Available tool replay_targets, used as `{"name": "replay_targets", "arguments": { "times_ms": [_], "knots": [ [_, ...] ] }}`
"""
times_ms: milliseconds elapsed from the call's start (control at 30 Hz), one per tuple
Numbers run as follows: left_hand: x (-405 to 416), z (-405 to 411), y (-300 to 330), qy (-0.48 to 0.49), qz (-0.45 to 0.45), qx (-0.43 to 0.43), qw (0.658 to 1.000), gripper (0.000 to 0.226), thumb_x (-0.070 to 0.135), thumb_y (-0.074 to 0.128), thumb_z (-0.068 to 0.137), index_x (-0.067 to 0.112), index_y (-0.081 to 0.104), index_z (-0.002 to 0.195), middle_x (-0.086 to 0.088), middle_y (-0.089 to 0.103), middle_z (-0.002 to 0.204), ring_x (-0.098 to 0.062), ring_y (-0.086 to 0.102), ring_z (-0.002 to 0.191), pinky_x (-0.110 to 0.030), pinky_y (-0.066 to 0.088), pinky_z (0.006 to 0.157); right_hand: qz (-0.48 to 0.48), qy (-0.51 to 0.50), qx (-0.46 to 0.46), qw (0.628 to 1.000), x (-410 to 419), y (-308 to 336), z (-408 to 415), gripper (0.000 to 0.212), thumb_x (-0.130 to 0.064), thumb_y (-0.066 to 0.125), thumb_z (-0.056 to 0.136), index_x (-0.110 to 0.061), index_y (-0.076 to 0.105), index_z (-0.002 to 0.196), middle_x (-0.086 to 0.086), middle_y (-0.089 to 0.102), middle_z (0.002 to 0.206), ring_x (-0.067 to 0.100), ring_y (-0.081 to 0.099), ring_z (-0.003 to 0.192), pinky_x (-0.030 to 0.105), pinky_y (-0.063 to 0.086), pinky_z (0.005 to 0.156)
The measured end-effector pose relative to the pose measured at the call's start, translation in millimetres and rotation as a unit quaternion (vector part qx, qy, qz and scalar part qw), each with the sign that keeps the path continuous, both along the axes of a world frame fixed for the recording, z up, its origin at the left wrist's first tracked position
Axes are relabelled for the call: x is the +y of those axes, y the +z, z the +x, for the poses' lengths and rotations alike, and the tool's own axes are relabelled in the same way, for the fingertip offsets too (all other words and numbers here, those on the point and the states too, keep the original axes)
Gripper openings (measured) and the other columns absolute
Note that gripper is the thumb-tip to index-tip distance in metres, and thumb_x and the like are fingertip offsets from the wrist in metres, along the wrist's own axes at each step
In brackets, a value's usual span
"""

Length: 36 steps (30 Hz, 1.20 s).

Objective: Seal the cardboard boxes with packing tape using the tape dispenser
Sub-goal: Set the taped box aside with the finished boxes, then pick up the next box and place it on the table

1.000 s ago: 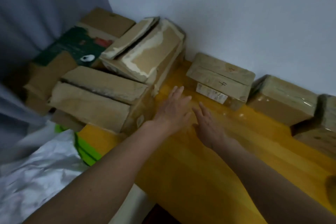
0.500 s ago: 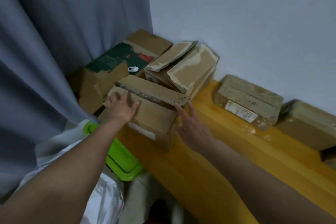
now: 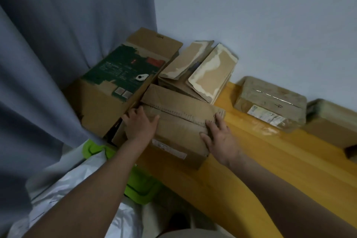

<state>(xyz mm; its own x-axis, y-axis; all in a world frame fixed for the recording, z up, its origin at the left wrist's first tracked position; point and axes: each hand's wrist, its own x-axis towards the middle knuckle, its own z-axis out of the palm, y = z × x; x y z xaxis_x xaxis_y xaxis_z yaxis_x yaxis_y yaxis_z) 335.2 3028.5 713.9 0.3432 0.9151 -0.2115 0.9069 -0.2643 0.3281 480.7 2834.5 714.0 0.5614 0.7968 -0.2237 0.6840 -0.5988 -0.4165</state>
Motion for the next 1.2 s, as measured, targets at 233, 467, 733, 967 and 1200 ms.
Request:
{"name": "replay_targets", "arguments": {
  "times_ms": [233, 467, 733, 967, 1200],
  "knots": [
    [-68.5, 31.6, 2.8, -0.167, 0.003, 0.031, 0.986, 0.081, 0.061, 0.039, 0.093, 0.013, 0.013, 0.153, -0.013, 0.019, 0.153, -0.036, 0.024, 0.135, -0.043, 0.040, 0.101, 0.017, -0.148, -0.061, 0.987, -66.3, 2.5, 19.6, 0.037, -0.040, 0.045, 0.097, -0.018, 0.043, 0.126, 0.009, 0.031, 0.140, 0.033, 0.040, 0.124, 0.042, 0.041, 0.103],
    [-174.9, 87.9, 12.6, -0.345, -0.002, 0.037, 0.938, 0.081, 0.060, 0.036, 0.095, 0.010, 0.012, 0.153, -0.013, 0.025, 0.145, -0.033, 0.028, 0.128, -0.039, 0.037, 0.103, -0.014, -0.307, -0.077, 0.948, -184.1, 0.4, 43.2, 0.027, -0.025, 0.042, 0.099, -0.006, 0.045, 0.119, 0.016, 0.032, 0.141, 0.040, 0.037, 0.124, 0.044, 0.034, 0.104],
    [-293.0, 139.3, 13.3, -0.445, -0.004, 0.024, 0.895, 0.073, 0.057, 0.040, 0.096, 0.016, 0.017, 0.152, -0.012, 0.028, 0.143, -0.031, 0.029, 0.128, -0.038, 0.036, 0.103, -0.055, -0.387, -0.085, 0.917, -310.5, 2.6, 70.5, 0.034, -0.022, 0.038, 0.099, -0.008, 0.045, 0.129, 0.018, 0.030, 0.148, 0.040, 0.032, 0.130, 0.044, 0.028, 0.110],
    [-362.4, 166.6, 11.1, -0.447, 0.025, -0.076, 0.891, 0.075, 0.053, 0.058, 0.088, 0.020, 0.024, 0.147, -0.011, 0.030, 0.146, -0.027, 0.035, 0.131, -0.035, 0.039, 0.105, -0.074, -0.373, -0.075, 0.922, -383.7, 10.7, 99.0, 0.043, -0.027, 0.042, 0.099, -0.013, 0.042, 0.140, 0.019, 0.029, 0.148, 0.039, 0.028, 0.134, 0.042, 0.019, 0.114],
    [-395.5, 170.1, 10.6, -0.386, -0.045, -0.163, 0.907, 0.098, 0.037, 0.078, 0.076, 0.026, 0.015, 0.151, -0.004, 0.029, 0.143, -0.018, 0.032, 0.131, -0.030, 0.033, 0.107, -0.073, -0.348, -0.118, 0.927, -414.0, 25.5, 121.1, 0.041, -0.044, 0.040, 0.098, -0.028, 0.050, 0.135, 0.010, 0.026, 0.154, 0.037, 0.015, 0.143, 0.049, 0.014, 0.116]
  ]
}}
